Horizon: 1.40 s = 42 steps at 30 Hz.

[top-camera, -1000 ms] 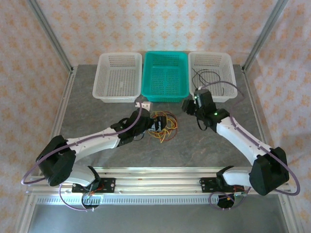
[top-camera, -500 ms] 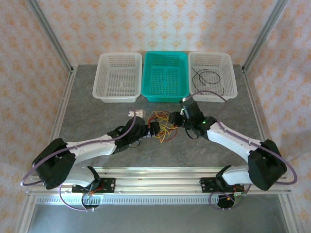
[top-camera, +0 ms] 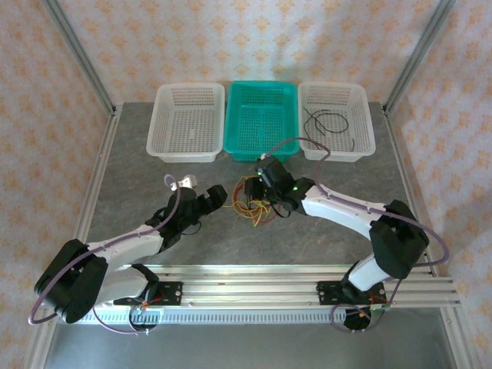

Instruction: Untangle the cables

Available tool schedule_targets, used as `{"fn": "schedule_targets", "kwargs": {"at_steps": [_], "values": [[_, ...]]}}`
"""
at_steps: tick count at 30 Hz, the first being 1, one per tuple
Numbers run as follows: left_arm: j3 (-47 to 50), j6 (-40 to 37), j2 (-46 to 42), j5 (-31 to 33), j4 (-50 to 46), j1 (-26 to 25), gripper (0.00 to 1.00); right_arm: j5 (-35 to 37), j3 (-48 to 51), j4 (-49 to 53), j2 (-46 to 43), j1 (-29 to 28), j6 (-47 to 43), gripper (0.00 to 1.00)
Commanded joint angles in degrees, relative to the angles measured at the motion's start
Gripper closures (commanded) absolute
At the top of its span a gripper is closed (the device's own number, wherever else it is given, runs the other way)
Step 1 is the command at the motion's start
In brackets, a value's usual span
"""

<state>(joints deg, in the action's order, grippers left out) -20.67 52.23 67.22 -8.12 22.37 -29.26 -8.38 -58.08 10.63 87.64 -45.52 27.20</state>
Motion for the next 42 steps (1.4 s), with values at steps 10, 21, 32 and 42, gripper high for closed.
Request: {"fn": "schedule_targets", "kwargs": {"at_steps": [10,21,32,42], "values": [[0.7,-2.9,-0.9,-5.9,5.4,3.4,0.03,3.0,-7.9,6.2,7.9,-2.3,0.5,0.65],[1.1,-2.2,3.6,-9.1,11.0,3.5,0.03,5.1,-10.0,9.4,11.4,-2.7,0.8,0.67],[0.5,-2.5,6.6,-10.6,13.1,3.5,0.03,4.7,-10.2,9.7,13.0,-2.8,0.9,0.73],[-2.0,-5.1,8.9,-9.7,10.1,3.3,0.01,4.9,-9.3,8.8,11.0,-2.8,1.8,0.88]]}}
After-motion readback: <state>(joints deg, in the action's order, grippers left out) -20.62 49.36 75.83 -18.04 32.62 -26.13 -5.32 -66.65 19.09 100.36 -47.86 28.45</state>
